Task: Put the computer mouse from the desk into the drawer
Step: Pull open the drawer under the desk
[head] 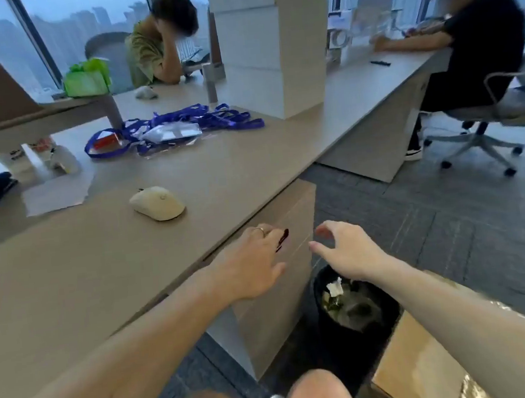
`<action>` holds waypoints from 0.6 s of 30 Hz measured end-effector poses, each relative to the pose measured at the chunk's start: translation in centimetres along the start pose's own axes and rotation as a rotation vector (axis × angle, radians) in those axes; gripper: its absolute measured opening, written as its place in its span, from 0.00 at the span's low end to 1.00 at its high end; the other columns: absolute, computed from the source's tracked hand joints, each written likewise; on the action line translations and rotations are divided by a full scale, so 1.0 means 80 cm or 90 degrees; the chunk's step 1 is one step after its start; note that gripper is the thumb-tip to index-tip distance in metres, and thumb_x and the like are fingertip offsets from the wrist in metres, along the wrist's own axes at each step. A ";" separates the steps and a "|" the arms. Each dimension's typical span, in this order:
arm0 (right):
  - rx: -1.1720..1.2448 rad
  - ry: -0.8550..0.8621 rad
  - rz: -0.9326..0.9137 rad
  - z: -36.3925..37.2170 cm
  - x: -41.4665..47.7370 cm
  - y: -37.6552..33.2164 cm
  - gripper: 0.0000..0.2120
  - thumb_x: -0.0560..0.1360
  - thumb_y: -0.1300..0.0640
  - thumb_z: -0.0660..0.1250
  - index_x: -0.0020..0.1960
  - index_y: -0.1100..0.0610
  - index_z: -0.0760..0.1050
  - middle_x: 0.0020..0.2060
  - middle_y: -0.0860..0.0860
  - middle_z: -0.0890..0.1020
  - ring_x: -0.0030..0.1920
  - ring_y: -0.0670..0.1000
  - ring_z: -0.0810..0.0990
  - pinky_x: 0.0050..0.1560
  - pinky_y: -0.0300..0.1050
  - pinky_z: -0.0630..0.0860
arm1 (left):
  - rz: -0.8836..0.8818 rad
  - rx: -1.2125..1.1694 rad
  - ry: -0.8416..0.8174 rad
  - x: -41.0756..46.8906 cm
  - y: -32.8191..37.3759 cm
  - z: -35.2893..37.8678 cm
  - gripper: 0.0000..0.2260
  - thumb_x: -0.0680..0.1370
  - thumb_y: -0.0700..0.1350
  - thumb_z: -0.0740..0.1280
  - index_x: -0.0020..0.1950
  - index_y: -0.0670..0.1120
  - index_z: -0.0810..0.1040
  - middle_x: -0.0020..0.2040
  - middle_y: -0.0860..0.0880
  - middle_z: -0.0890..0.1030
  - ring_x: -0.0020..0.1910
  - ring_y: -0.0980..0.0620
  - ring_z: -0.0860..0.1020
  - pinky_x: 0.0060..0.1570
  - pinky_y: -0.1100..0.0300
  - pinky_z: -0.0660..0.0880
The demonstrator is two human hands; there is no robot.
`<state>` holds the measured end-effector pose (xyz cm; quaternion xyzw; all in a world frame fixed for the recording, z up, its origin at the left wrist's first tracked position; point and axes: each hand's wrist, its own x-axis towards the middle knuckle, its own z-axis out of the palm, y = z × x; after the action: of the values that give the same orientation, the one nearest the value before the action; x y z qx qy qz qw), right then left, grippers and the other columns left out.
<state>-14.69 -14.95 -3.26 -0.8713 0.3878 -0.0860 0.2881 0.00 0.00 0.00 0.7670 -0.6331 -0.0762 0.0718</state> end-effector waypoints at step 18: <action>0.700 -0.058 0.331 0.146 0.098 -0.034 0.05 0.84 0.60 0.58 0.52 0.61 0.69 0.34 0.56 0.76 0.33 0.53 0.76 0.28 0.42 0.81 | -0.185 0.288 0.009 0.019 -0.010 0.061 0.28 0.81 0.41 0.57 0.79 0.37 0.51 0.74 0.39 0.63 0.69 0.39 0.63 0.64 0.49 0.66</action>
<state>-3.27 -14.10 -11.87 -0.4742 0.4739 -0.1628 0.7239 0.02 -1.44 -4.94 0.8467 -0.5170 0.0627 -0.1086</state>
